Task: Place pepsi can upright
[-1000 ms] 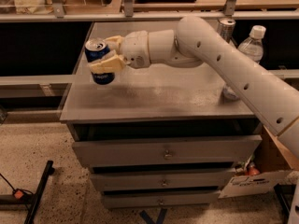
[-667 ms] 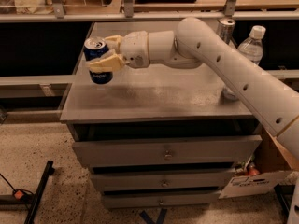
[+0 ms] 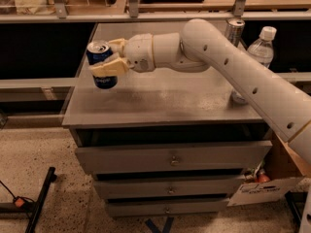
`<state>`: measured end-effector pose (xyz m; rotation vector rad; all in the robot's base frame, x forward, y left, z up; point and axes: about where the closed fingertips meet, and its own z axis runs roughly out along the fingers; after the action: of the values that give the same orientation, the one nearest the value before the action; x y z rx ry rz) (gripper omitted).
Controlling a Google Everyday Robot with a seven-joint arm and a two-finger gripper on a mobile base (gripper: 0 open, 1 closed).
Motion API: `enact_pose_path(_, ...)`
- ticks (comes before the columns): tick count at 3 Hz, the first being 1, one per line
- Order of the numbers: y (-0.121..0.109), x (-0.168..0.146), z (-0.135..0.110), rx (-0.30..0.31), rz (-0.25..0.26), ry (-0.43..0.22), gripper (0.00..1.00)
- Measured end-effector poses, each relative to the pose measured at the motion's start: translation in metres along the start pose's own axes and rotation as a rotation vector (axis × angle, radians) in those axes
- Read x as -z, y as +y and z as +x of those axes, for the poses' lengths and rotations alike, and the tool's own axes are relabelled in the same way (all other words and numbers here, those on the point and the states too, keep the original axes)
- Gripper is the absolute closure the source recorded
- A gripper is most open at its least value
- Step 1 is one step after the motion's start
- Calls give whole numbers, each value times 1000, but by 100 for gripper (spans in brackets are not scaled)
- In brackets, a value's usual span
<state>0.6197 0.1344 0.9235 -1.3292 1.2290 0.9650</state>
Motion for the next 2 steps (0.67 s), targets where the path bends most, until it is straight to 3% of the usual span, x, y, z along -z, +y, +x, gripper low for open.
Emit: enact_pose_path(2,4,1,19,-78,20,41,58)
